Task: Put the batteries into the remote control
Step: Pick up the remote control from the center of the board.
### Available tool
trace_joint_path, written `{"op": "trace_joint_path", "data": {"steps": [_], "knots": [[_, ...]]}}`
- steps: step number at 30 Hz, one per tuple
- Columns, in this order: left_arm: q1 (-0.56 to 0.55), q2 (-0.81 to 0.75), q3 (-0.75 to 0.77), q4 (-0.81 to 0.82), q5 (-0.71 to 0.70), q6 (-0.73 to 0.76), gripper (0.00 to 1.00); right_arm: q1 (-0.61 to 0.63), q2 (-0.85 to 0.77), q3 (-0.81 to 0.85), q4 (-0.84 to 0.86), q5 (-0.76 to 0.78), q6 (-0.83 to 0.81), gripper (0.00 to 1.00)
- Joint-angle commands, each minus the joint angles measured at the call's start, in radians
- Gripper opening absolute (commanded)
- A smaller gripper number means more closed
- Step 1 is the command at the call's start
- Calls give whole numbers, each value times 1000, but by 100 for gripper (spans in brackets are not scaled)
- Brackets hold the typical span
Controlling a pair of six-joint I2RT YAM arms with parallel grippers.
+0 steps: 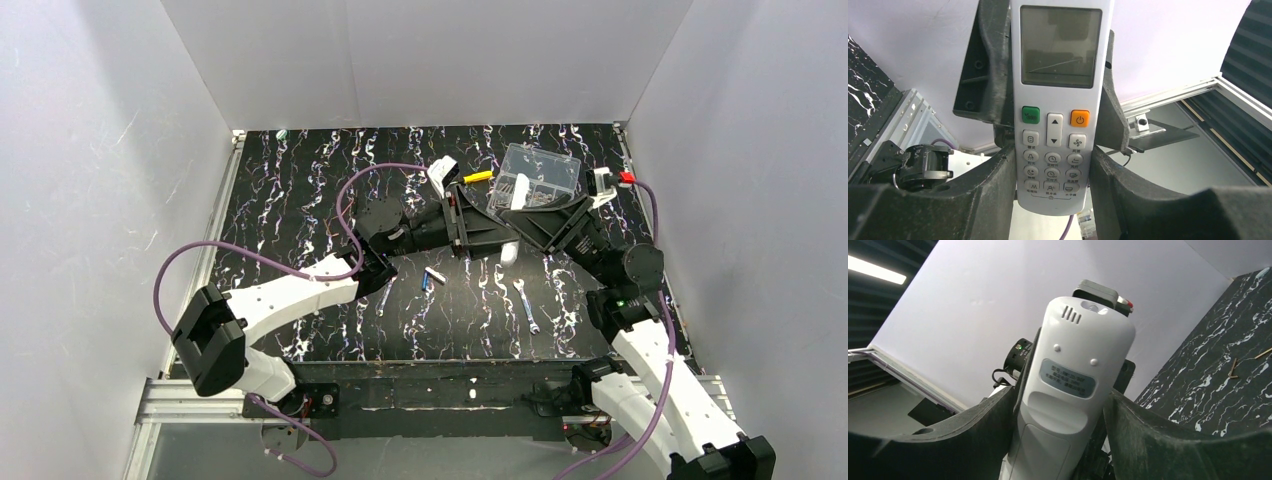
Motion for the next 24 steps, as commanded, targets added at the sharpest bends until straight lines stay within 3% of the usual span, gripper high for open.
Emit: {"op": "trace_joint_path", "data": {"steps": [1,17,20,24], "knots": [[-9,-42,38,128,0,-3,0,1,-25,16,99,-13,18,70],[-18,-85,-14,144,7,0,0,1,-8,27,194,3,119,60],[-20,-86,-19,147,8,-1,0,2,1,32,207,4,135,51],[-21,-88,-33,151,2,-3,0,1,5,35,207,3,139,32]]}}
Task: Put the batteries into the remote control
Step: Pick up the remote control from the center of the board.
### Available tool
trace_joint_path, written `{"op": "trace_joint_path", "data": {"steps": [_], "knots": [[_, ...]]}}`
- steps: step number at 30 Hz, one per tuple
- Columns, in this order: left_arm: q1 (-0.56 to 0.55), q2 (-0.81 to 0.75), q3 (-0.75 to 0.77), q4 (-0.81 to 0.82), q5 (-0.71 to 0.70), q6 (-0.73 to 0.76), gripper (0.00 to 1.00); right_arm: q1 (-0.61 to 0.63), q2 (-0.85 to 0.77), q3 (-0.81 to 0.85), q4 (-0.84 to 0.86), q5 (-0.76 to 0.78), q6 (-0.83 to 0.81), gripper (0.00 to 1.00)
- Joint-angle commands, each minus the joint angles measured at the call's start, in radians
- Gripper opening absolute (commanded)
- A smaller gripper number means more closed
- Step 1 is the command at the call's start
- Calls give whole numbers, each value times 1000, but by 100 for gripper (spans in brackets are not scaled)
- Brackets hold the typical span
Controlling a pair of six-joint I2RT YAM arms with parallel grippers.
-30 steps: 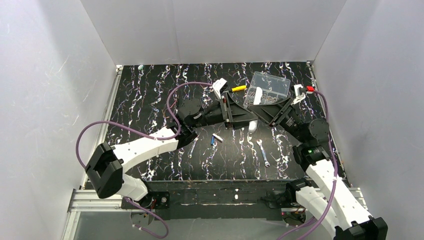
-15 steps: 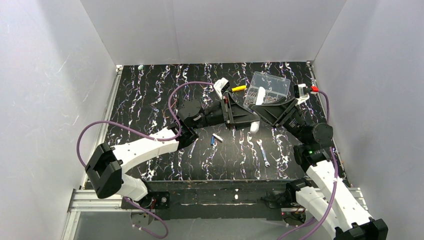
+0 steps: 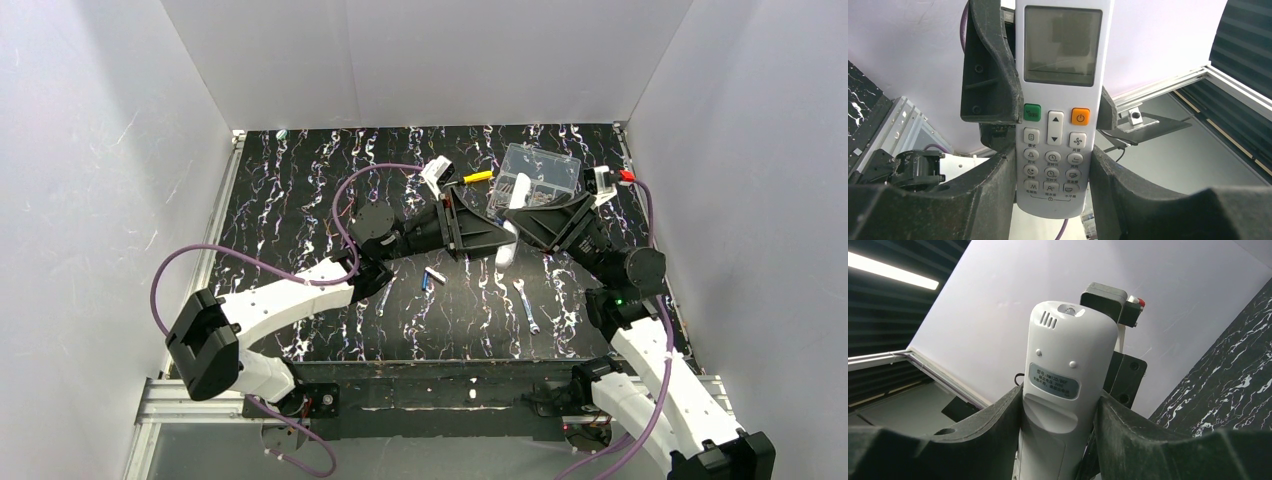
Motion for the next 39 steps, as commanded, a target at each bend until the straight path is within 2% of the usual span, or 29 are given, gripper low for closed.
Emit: {"op": "trace_joint_path", "data": {"steps": [1,2,4,7,13,17,28,32,35,39], "knots": [[-5,-56,-13,102,4,-7,2,0,-7,35,102,13,10,26],[-4,-57,-17,103,0,-8,6,0,-8,34,97,14,10,18],[-4,-55,-23,107,-9,-8,14,0,-10,34,86,15,10,8],[-4,-53,-25,110,-13,-9,22,0,-11,33,79,14,9,1],[-4,-50,-26,98,-17,-8,41,0,7,49,65,-13,15,1],[-4,-49,-29,88,-23,-5,48,0,17,66,42,-37,11,1],[-4,-47,-23,47,-26,8,77,0,-14,84,-72,-40,-57,1],[-4,-49,-16,22,-14,20,83,1,-21,105,-179,-38,-96,1],[-4,-67,-12,-32,0,46,86,0,-29,151,-337,-28,-159,1],[-4,-118,3,-219,43,162,86,0,-39,217,-535,-10,-246,1]]}}
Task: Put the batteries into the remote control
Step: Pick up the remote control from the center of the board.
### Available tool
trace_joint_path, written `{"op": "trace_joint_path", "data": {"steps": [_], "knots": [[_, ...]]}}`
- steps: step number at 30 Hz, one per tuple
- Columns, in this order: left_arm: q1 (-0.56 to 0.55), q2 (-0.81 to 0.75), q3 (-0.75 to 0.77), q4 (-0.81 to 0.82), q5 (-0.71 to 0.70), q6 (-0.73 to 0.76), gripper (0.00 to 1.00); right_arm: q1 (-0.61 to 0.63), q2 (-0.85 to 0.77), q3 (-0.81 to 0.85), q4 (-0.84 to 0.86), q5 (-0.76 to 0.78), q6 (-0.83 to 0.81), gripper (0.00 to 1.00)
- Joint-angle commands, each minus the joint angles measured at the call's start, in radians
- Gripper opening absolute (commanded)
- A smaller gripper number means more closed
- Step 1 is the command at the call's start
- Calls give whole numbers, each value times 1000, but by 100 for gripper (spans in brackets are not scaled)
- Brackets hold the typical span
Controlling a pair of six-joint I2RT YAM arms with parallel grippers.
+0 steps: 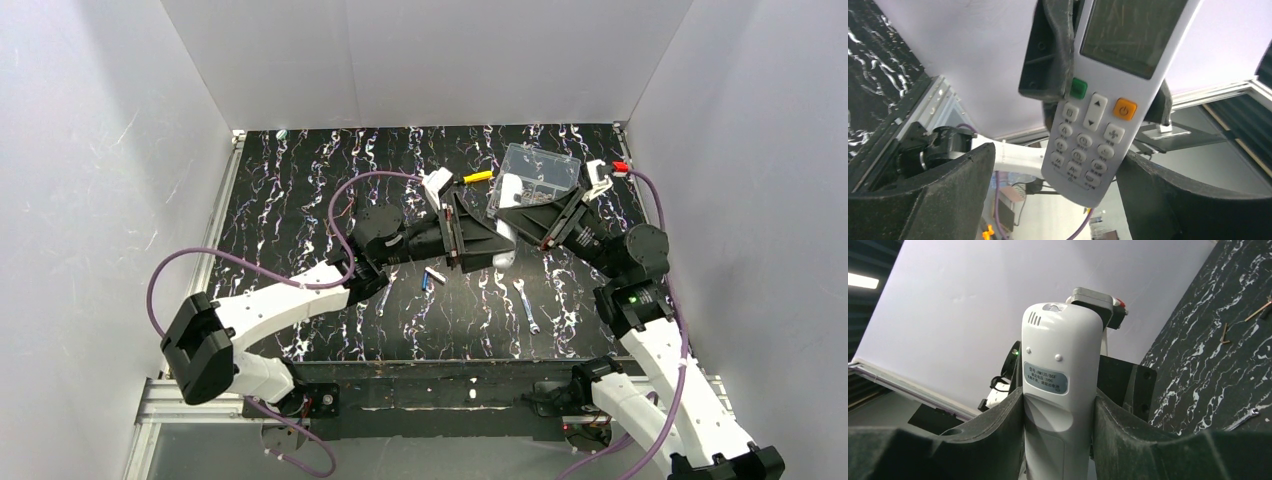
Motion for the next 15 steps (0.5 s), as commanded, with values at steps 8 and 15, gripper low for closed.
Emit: {"op": "trace_joint_path", "data": {"steps": [8,15], "knots": [[-2,-197,99,-459,81,347,87,0,-32,157,-392,47,-170,1],[-7,-179,127,-507,71,384,85,0,-7,184,-496,61,-176,1]]}}
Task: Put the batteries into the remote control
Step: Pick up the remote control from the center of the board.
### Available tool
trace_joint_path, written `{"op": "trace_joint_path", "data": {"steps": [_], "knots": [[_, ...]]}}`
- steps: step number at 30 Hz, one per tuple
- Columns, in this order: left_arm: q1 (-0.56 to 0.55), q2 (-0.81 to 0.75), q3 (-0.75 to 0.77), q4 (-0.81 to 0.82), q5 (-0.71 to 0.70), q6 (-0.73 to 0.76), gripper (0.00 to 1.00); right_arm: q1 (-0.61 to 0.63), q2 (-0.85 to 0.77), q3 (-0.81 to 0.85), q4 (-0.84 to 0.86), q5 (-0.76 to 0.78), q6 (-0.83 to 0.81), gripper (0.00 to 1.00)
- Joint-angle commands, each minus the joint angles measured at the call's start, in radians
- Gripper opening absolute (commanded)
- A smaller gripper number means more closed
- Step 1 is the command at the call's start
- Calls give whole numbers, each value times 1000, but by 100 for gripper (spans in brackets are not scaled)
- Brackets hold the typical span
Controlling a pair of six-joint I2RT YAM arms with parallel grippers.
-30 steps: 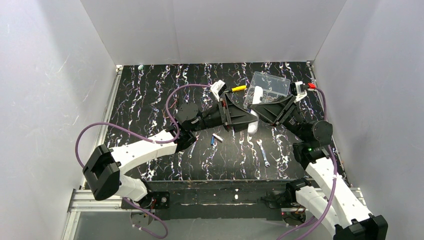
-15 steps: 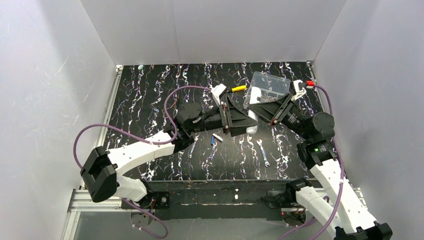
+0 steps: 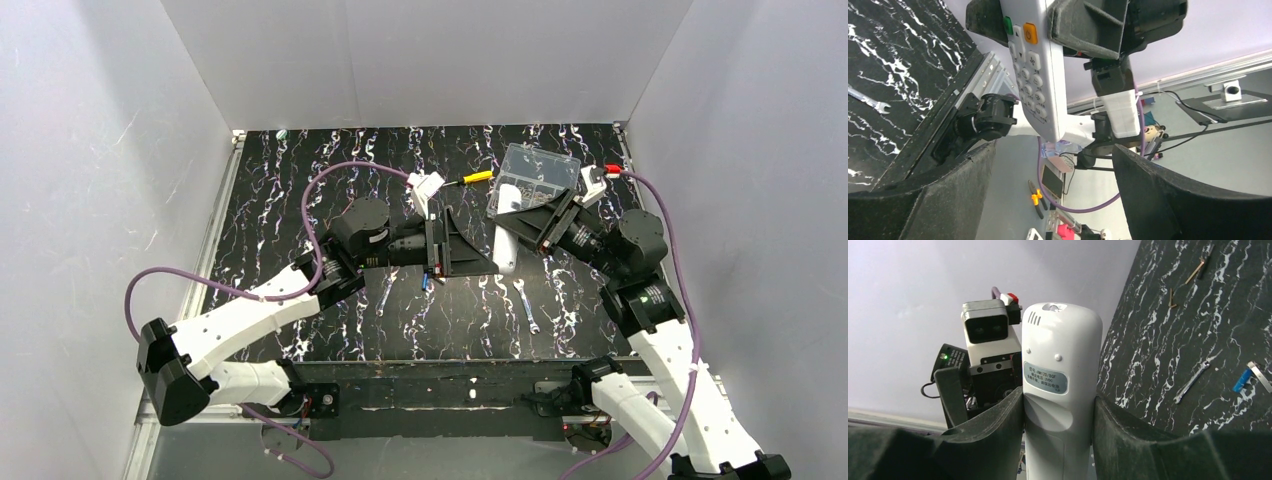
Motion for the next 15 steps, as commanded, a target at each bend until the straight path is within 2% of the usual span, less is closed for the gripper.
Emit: {"op": "trace_joint_path", "data": {"steps": [1,7,15], "knots": [[-10,-3,55,-56,16,87,85,0,9,65,-76,22,-23,1],[-37,12,124,-267,-82,236,79,0,21,70,-117,29,-24,1],[-67,21,141,-333,-241,325,79,2,31,62,-157,35,-17,1]]}}
